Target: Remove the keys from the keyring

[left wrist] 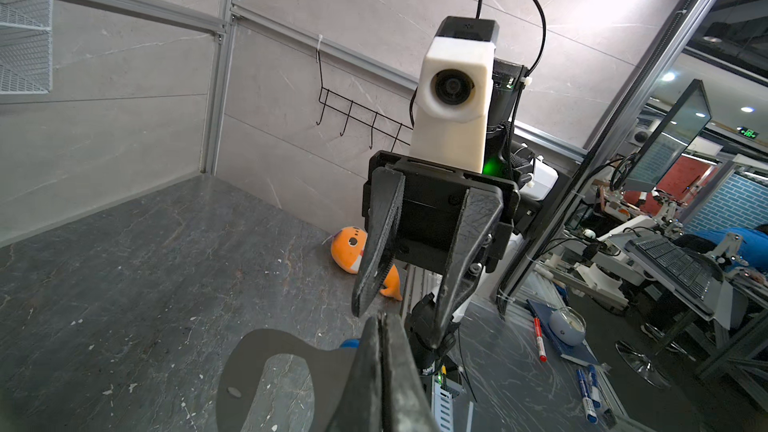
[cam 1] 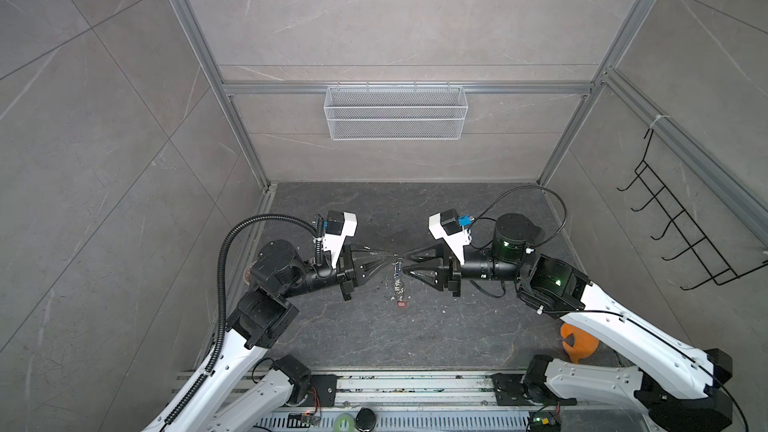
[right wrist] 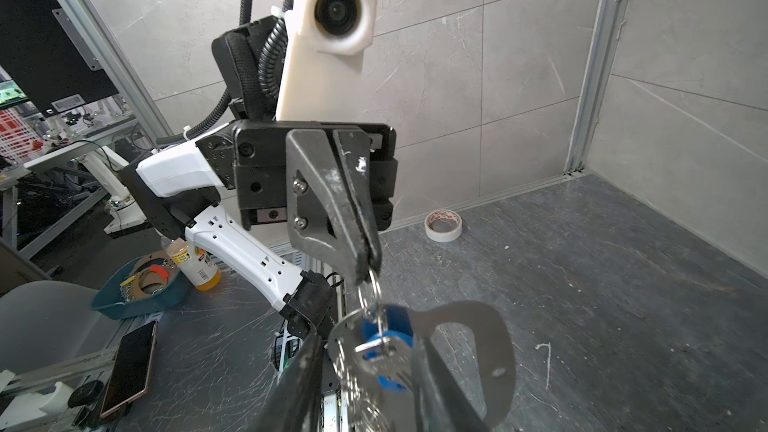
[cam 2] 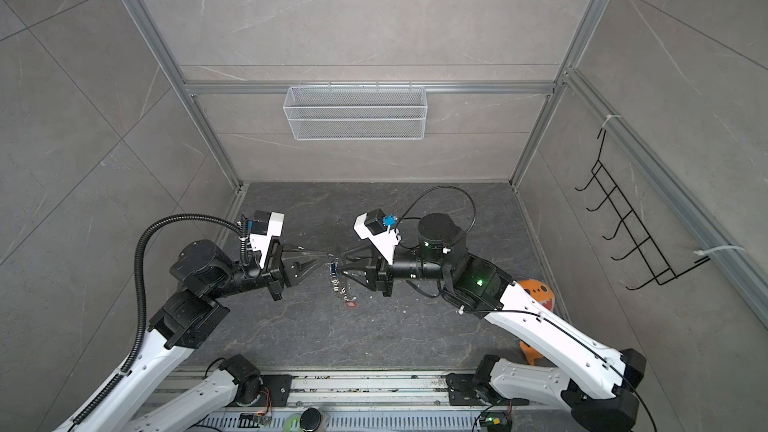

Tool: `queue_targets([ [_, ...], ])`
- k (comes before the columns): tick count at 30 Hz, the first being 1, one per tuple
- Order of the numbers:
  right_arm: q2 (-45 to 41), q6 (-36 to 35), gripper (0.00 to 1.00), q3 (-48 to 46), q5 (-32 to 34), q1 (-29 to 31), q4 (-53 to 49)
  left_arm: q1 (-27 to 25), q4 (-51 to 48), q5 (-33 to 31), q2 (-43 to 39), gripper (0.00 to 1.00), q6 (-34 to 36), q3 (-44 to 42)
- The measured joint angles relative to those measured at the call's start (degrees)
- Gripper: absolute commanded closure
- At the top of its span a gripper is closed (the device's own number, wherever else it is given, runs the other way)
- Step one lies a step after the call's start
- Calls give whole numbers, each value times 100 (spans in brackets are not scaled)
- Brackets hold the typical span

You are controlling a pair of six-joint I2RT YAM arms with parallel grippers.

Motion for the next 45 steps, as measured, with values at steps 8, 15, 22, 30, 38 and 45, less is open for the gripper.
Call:
queue_targets([
  [8,42,-87,65,2,203,35,0,0,122,15,0,100,-83,0],
  [15,122,-164,79,13,262,63,-2,0,205,59,-2,100,-98,0],
  [22,122,-192,76,33,286,111,-11,0,205,59,-4,100,-98,-44],
  [30,122,-304,92,103,345,151,-52,0,208,55,-4,100,-98,-55],
  [38,125,-428,100,179,391,201,-157,0,396,-44,-4,100,-260,-118],
  [45,256,-608,100,278,525,385,-343,-7,621,-142,-13,100,-426,-219],
])
